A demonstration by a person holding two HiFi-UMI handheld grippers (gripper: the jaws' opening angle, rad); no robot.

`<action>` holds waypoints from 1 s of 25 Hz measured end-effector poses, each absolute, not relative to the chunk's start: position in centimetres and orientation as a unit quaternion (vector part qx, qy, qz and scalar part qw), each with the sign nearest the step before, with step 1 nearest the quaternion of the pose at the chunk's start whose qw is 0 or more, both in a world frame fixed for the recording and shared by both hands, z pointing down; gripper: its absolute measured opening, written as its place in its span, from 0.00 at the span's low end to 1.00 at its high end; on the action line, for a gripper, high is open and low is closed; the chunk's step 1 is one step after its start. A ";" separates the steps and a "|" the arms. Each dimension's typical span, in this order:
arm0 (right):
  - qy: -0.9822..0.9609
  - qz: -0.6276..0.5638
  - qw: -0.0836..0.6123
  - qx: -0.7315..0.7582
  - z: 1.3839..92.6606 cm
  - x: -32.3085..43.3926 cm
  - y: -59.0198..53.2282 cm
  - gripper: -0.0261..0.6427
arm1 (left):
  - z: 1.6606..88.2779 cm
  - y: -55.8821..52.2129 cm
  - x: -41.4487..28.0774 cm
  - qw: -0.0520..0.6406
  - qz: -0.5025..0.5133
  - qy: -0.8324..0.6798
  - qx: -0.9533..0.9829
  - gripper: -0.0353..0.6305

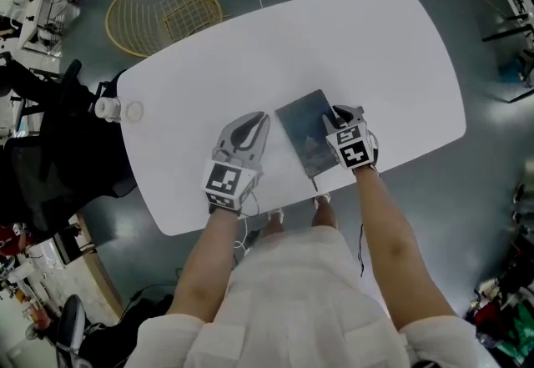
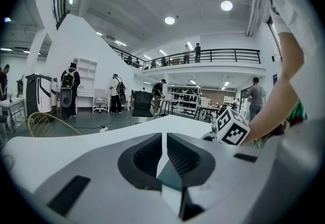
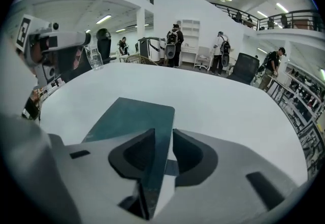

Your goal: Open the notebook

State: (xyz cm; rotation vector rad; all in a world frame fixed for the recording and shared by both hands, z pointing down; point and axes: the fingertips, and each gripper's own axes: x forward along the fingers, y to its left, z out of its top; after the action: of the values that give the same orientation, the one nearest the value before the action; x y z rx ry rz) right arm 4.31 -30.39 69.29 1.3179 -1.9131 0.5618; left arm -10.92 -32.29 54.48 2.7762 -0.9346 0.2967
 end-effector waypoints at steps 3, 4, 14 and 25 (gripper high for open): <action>-0.749 0.214 0.371 0.506 69.5 4.0 -30.8 0.21 | 55.0 -32.3 -11.6 0.104 0.100 -0.328 0.934 0.08; -0.750 0.214 0.371 0.504 69.6 4.1 -30.8 0.21 | 55.1 -32.2 -11.7 0.105 0.100 -0.332 0.932 0.08; -0.760 0.264 0.333 0.492 68.1 4.4 -29.3 0.24 | 54.9 -31.5 -11.4 0.114 0.094 -0.354 0.924 0.08; -0.748 0.351 0.328 0.458 70.7 5.1 -27.5 0.26 | 55.7 -30.3 -10.9 0.123 0.100 -0.371 0.915 0.08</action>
State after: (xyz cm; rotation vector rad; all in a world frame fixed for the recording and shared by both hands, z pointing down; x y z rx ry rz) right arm 5.06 -27.54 70.73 1.2003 -1.9585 0.9188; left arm -10.88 -30.25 55.73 2.6706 -1.0814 0.2917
